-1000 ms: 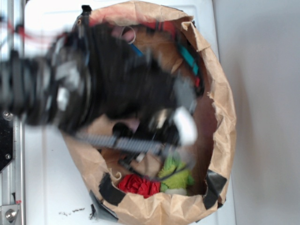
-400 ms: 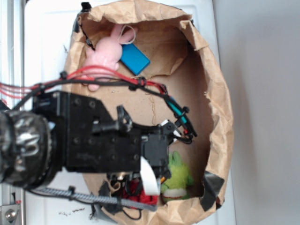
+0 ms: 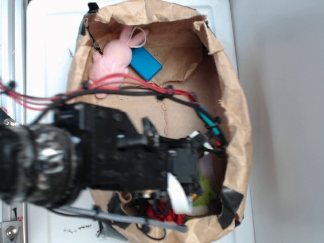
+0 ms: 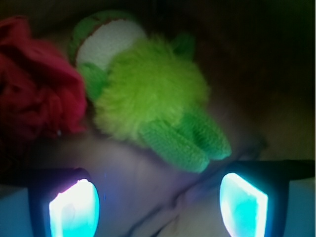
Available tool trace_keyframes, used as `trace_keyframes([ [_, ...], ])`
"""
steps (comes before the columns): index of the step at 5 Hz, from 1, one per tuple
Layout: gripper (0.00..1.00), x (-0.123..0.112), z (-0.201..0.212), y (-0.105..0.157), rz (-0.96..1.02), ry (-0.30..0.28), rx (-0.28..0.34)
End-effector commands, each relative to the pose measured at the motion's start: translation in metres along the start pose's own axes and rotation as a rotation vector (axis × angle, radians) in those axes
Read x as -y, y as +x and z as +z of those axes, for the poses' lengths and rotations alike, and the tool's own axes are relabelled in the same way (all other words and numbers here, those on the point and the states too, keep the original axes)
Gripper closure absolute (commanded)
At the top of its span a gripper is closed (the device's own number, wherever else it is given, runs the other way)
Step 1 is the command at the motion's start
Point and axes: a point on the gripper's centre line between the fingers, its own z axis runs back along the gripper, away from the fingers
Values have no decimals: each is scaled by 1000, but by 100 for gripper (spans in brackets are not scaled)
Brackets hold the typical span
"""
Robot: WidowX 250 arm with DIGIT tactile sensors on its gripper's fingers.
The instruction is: Grab the green animal.
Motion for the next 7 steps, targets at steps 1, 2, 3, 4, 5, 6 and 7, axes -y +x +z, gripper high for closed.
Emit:
trace_keyframes([
  [1, 0, -24, 13, 25, -6, -109, 88],
  [2, 0, -19, 10, 29, -44, -205, 108],
  [3, 0, -6, 5, 30, -95, -267, 138],
  [4, 0, 8, 4, 25, -146, -293, 142],
  [5, 0, 34, 9, 14, -215, -296, 161],
  [6, 0, 47, 9, 8, -224, -275, 171],
  [7, 100, 47, 4, 6, -174, -254, 166],
])
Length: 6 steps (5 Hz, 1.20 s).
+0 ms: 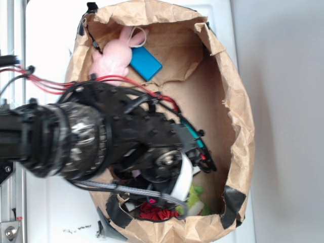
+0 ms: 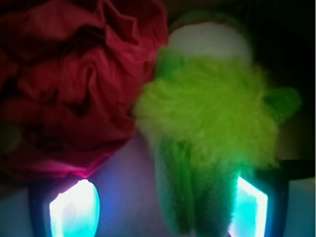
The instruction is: Grab the green animal.
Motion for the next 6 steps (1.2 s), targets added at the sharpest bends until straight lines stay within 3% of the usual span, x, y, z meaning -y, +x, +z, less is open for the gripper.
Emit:
trace_keyframes([
  [1, 100, -3, 7, 13, -9, 73, 35],
  [5, 100, -18, 10, 9, 94, 86, 10],
  [6, 100, -19, 31, 5, 144, 65, 8],
])
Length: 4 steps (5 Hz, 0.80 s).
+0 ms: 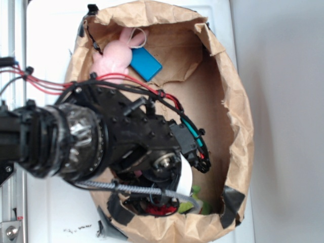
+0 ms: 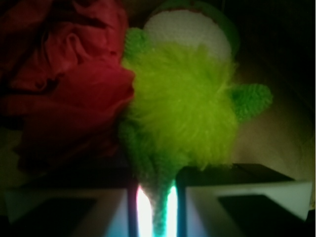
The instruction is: Grab the green animal.
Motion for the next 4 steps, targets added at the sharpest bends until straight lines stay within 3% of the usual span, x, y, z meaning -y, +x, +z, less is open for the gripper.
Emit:
trace_keyframes([
  [1, 100, -10, 59, 0, 117, 105, 0],
  [2, 100, -15, 88, -6, 210, 119, -39],
  [3, 100, -22, 109, -7, 308, 148, -127],
  [4, 100, -25, 128, -9, 415, 85, -280],
])
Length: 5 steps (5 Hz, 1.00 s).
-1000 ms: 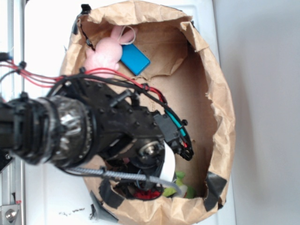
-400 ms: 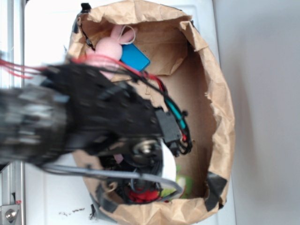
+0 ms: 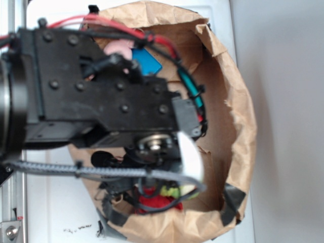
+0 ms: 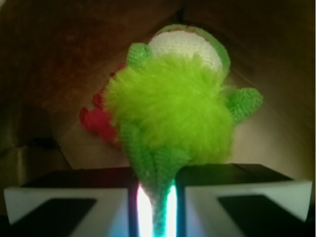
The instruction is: Grab the green animal.
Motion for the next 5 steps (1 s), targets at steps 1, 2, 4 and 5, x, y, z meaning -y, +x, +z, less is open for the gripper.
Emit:
trace_keyframes([
  [1, 100, -13, 54, -5, 265, 140, -235],
  [2, 100, -15, 68, -19, 458, 270, -182],
  [4, 100, -24, 85, -27, 676, 378, -58],
  [5, 100, -29, 86, -25, 697, 371, -69],
])
